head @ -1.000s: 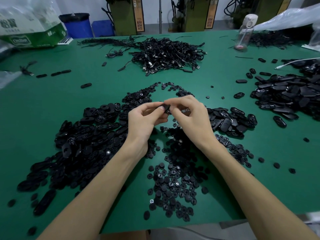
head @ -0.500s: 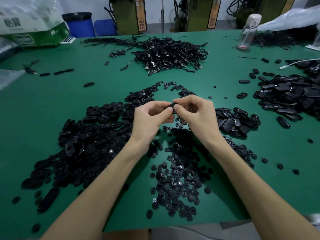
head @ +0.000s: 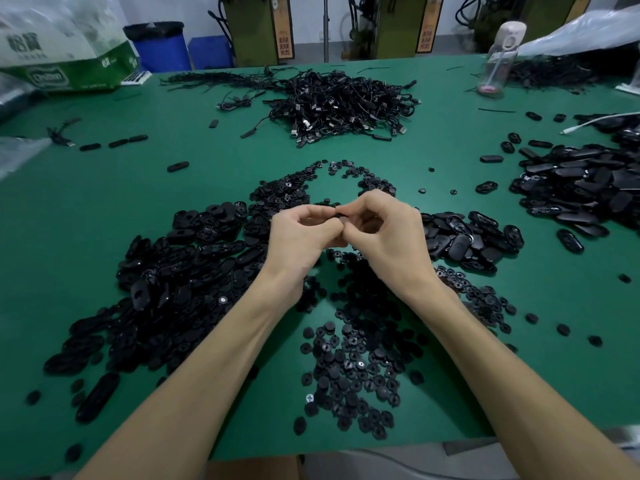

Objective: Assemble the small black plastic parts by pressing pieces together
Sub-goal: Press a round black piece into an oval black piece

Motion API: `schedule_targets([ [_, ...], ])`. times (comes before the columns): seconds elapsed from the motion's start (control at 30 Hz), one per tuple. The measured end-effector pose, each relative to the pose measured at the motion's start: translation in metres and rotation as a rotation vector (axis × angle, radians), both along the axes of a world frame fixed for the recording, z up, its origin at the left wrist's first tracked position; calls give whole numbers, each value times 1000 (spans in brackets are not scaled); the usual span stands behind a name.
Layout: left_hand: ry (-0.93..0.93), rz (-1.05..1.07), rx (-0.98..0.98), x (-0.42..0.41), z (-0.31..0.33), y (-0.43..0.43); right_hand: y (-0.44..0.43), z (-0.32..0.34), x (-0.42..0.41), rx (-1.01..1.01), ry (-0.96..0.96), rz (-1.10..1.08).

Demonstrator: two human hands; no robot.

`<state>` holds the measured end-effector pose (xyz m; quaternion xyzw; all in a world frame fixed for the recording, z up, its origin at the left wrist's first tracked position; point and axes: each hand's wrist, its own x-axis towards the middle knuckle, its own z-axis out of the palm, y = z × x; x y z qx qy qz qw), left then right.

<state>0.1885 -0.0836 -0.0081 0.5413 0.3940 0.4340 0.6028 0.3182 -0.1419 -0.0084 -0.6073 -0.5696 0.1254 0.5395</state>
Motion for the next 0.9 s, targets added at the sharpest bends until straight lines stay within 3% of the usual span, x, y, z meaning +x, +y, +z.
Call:
schedule_targets([
  [0.2, -42, -37, -56, -2, 0, 1, -1, 1, 1, 13, -22, -7],
  [0.47, -145, -181, -59, -9, 4, 4, 0, 3, 6, -6, 133, -34],
  [0.9, 34, -78, 173, -9, 5, 5, -2, 6, 5, -14, 137, -10],
])
